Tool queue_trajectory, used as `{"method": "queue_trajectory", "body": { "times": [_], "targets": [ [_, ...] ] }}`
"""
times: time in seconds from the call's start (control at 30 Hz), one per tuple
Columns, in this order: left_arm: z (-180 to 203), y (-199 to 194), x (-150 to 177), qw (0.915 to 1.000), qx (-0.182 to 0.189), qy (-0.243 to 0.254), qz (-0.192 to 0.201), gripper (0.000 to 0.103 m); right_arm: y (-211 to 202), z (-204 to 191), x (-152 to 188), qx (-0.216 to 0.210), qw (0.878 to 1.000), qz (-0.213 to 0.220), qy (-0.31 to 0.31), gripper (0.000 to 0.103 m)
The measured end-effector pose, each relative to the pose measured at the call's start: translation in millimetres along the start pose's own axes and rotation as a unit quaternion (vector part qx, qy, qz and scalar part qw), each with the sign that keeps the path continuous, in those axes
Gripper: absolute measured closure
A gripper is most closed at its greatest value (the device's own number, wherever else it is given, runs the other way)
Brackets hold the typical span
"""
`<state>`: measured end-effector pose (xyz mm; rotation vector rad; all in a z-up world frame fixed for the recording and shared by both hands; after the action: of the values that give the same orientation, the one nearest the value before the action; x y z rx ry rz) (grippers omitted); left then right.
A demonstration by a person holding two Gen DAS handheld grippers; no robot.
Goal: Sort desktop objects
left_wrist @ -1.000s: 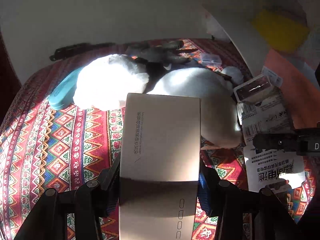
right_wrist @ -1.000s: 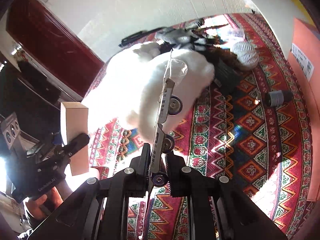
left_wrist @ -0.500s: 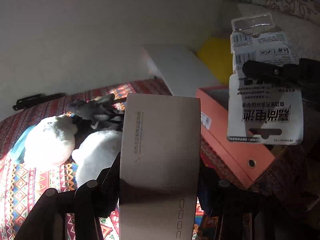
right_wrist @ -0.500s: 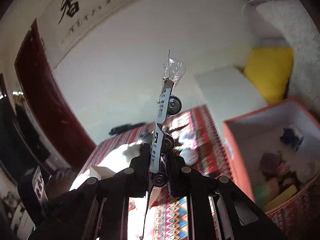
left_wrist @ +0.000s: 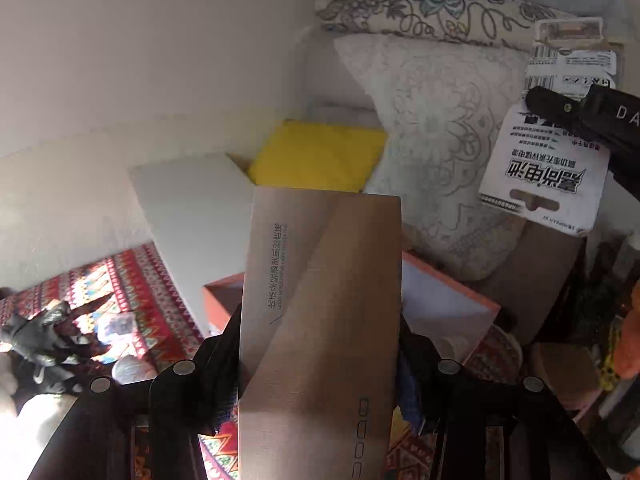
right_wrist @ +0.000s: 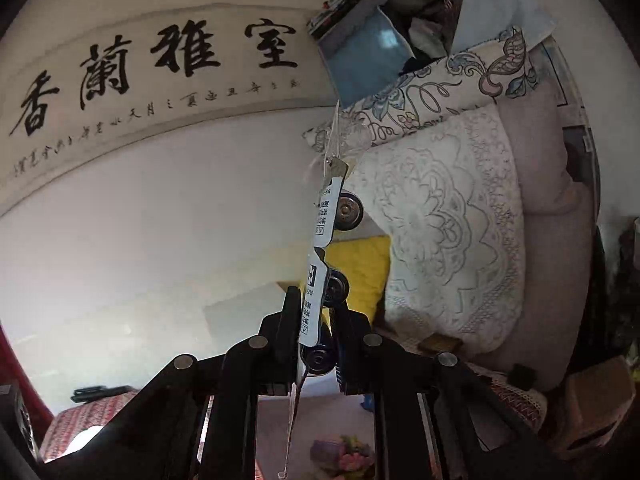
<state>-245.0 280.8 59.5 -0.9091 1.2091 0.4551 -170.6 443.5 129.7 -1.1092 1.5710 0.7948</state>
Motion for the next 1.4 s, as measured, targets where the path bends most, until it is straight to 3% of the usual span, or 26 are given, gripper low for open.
{"method": "queue_trajectory", "body": {
  "times": [0.17,0.23,0.27,0.3,0.33,0.37,0.5,0.87,1.4],
  "targets": [
    [21.8,49.6,0.4,0.9996,0.012,0.01,-0.024,0.049,67.6,28.5,55.5,0.006,0.995,-0.103,0.016,0.088],
    [25.1,69.2,5.7,0.9992,0.002,0.012,-0.037,0.046,94.2,39.9,77.6,0.009,0.989,-0.144,0.023,0.078],
    [27.1,79.0,8.5,0.9989,-0.003,0.013,-0.045,0.034,107.4,45.5,88.6,0.01,0.986,-0.164,0.026,0.068],
    [28.1,87.1,11.4,0.9986,-0.01,0.014,-0.05,0.015,120.6,51.2,99.6,0.011,0.982,-0.184,0.029,0.039],
    [27.1,92.2,14.3,0.9983,-0.02,0.014,-0.052,0.009,126.3,56.8,106.6,0.022,0.98,-0.195,0.028,0.018],
    [26.2,97.2,17.1,0.9979,-0.031,0.014,-0.055,0.001,129.8,62.4,112.3,0.037,0.978,-0.202,0.026,0.016],
    [23.5,105.2,26.2,0.9965,-0.055,0.019,-0.061,0.001,140.0,83.5,130.3,0.086,0.971,-0.222,0.021,0.015],
    [28.8,91.3,31.6,0.9944,-0.077,0.04,-0.06,0.001,131.5,112.2,118.4,0.119,0.969,-0.214,0.035,0.011],
    [23.6,31.7,42.0,0.9927,-0.101,0.036,-0.055,0.001,75.0,52.8,101.0,0.143,0.971,-0.177,-0.077,0.003]
  ]
}}
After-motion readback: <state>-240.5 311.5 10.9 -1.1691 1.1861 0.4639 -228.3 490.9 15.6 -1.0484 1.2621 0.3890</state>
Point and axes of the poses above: each gripper's, at about its wrist camera, not at the fingertips, and y roughly the way its jaws point, z to its right, x to its underside, the point moved 4 cm from there along y, roughly the way its jaws point, and after that the axes turned 8 degrees about z, right-handed, at the moved point
